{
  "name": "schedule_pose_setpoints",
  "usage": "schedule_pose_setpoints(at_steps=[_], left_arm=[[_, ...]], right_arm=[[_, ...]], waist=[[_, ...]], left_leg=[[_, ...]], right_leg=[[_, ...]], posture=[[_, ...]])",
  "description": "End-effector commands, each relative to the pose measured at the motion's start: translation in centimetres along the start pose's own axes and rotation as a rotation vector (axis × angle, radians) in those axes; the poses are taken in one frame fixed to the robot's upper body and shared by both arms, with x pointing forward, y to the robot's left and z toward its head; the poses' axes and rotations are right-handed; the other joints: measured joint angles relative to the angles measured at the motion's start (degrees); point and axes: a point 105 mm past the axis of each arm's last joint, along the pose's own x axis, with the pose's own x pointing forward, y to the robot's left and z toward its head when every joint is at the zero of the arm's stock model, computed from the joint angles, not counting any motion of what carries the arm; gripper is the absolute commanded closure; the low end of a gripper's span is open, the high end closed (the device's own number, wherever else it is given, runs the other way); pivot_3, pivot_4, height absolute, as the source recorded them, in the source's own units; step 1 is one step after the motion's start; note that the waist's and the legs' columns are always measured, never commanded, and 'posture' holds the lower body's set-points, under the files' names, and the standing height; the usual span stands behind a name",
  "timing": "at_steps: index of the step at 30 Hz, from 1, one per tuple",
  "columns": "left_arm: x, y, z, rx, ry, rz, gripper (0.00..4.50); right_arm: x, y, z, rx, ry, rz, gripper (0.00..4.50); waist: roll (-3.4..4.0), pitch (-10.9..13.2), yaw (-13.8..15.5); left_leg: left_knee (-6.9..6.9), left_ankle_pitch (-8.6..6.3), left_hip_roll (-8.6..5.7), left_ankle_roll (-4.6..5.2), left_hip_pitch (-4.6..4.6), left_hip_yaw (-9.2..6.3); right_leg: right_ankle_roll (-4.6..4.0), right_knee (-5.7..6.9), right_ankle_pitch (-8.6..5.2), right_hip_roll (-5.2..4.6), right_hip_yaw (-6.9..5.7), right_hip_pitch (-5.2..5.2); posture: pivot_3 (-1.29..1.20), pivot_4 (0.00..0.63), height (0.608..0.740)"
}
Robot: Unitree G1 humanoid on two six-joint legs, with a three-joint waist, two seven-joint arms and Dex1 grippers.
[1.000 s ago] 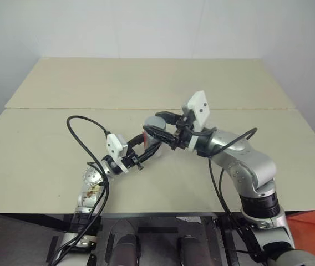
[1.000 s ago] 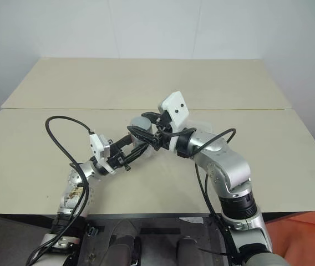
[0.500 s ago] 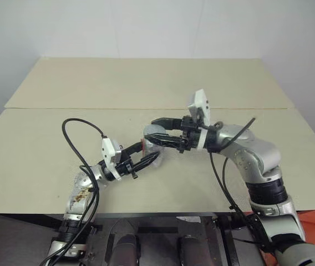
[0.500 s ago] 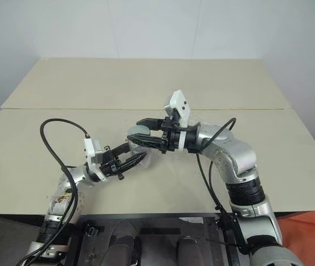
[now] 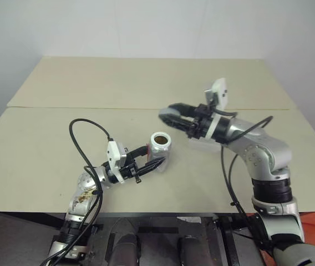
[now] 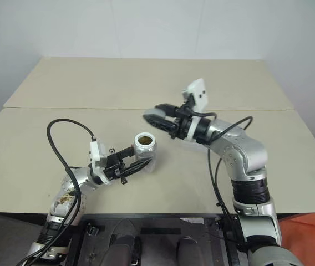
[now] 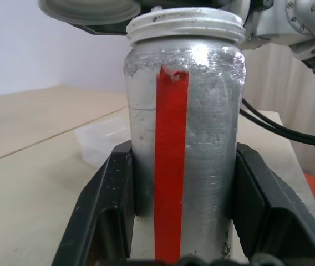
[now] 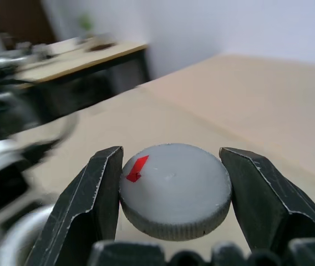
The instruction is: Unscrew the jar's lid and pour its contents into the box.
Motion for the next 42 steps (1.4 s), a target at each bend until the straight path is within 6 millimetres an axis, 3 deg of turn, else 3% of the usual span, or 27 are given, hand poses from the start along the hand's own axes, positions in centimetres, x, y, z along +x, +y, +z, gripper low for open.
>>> schedule_pose_setpoints(at_steps=[1,6,9,11,18,23,28,29,34,42], left_arm=[[0.5,0.8,1.9,0.111,-0.056,0.057,2.51],[0.9,1.8,2.7,0.113,-0.105,0.111,2.51],[1.0,2.2,2.8,0.122,-0.104,0.118,2.51],[1.3,2.5,2.8,0.129,-0.098,0.123,2.51],[1.2,3.7,1.8,0.166,-0.021,0.167,2.51],[1.3,3.9,1.6,0.189,0.009,0.159,2.51],[1.4,4.6,1.6,0.206,0.034,0.158,2.51],[1.4,4.7,1.5,0.211,0.042,0.159,2.51],[2.2,5.3,0.1,0.263,0.167,0.109,2.51],[6.1,9.0,0.0,0.418,0.311,0.093,2.51]], right_arm=[[-3.5,-2.5,1.5,-0.111,-0.042,-0.178,1.76],[-8.6,-5.9,-1.4,-0.202,0.164,-0.418,1.76],[-10.5,-6.5,-3.2,-0.234,0.286,-0.474,1.76],[-12.1,-6.7,-5.6,-0.212,0.413,-0.500,1.76],[-13.9,-5.6,-9.6,-0.187,0.582,-0.500,1.76],[-14.6,-4.4,-11.0,-0.111,0.634,-0.486,1.76],[-14.3,-3.2,-10.9,-0.043,0.632,-0.435,0.16],[-14.2,-2.9,-10.7,-0.048,0.628,-0.434,0.04],[-14.1,-3.1,-9.0,-0.158,0.618,-0.493,0.04],[-12.3,-1.7,-5.7,-0.265,0.483,-0.485,0.04]], waist=[[0.00,0.00,0.15],[0.00,0.00,0.29],[0.00,0.00,-0.01],[0.00,0.00,-0.27],[0.00,0.00,-0.40],[0.00,0.00,-0.19],[0.00,0.00,-0.14],[0.00,0.00,-0.16],[-0.01,0.00,-0.23],[-0.03,0.02,0.56]], left_leg=[[0.00,0.00,0.00,0.00,0.00,0.00],[-0.02,0.00,0.02,0.01,-0.02,0.06],[-0.02,0.00,0.02,0.00,0.00,0.30],[-0.02,0.00,0.05,0.00,0.02,0.42],[-0.01,0.00,0.06,0.00,0.03,0.45],[0.00,0.00,0.03,0.01,0.00,0.43],[0.01,0.00,0.04,0.01,0.04,0.41],[0.01,0.00,0.03,0.01,0.03,0.41],[0.01,0.00,0.04,0.00,0.04,0.39],[0.07,0.00,-0.05,0.01,-0.04,0.38]], right_leg=[[0.00,-0.01,0.00,0.00,0.00,0.00],[0.00,-0.06,0.00,0.01,0.01,0.00],[0.00,-0.06,0.00,0.04,0.02,0.01],[0.00,-0.06,0.00,0.07,0.03,0.02],[0.01,-0.05,0.00,0.10,0.07,0.02],[0.02,-0.11,0.00,0.06,0.06,0.05],[0.02,-0.11,0.00,0.08,0.03,0.11],[0.02,-0.11,0.00,0.08,0.04,0.10],[0.02,-0.08,0.00,0.10,0.02,0.08],[0.09,-0.14,0.03,0.08,-0.02,0.09]], posture=[[0.00,0.150,0.740],[0.00,0.150,0.740],[0.00,0.150,0.740],[0.00,0.150,0.740],[0.00,0.150,0.740],[0.00,0.150,0.740],[0.00,0.150,0.740],[0.00,0.150,0.740],[0.00,0.150,0.740],[0.00,0.150,0.740]])
